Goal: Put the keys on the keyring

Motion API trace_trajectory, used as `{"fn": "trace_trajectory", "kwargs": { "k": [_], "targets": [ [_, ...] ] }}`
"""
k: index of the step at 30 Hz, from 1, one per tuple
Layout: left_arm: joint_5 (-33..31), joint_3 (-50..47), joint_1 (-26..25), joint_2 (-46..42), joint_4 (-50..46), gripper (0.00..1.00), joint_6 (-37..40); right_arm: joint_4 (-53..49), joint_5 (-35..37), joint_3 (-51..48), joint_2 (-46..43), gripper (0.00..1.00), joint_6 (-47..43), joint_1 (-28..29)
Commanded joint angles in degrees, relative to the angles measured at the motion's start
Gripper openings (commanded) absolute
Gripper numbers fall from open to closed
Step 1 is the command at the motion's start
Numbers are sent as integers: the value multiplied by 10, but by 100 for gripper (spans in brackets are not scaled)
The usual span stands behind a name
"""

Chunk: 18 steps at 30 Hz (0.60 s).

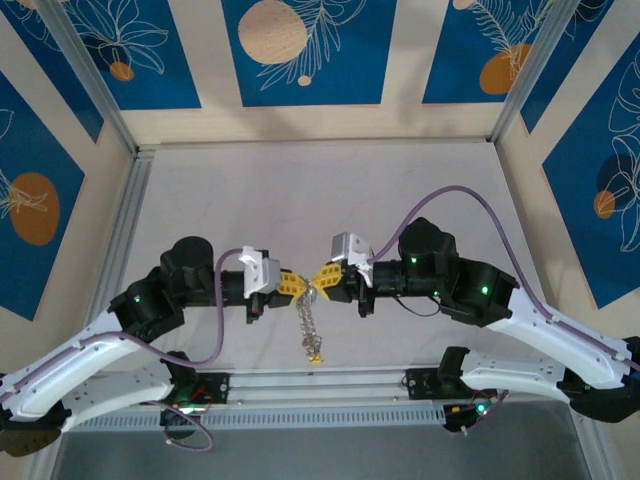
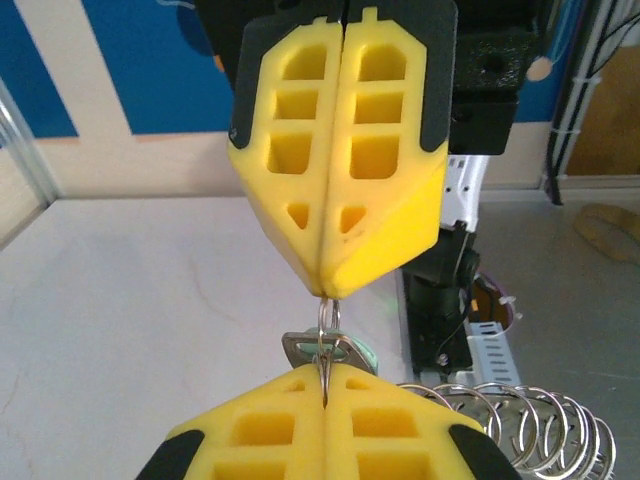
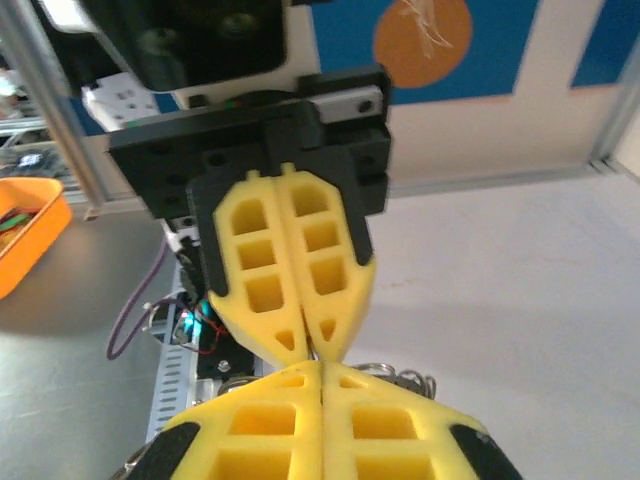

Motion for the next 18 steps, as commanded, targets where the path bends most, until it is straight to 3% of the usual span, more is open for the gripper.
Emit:
{"fn": "trace_trajectory", "kwargs": {
  "k": [1, 4, 12, 15, 18],
  "targets": [
    [-37, 15, 6, 5, -8, 0, -7, -5, 97, -26, -17, 29, 33, -16],
    [-61, 13, 15, 14, -24, 0, -22, 5, 107, -50, -39, 47, 47, -34],
    [-75, 5, 84, 62, -76, 0, -59, 25, 131, -101, -96, 62, 72, -77],
    [-79, 8, 101, 100, -73, 0, -63, 27, 123, -115, -116, 91, 84, -95],
    [-83, 20, 111, 150, -60, 0, -63, 23, 126, -127, -136, 99, 91, -107]
  ]
}}
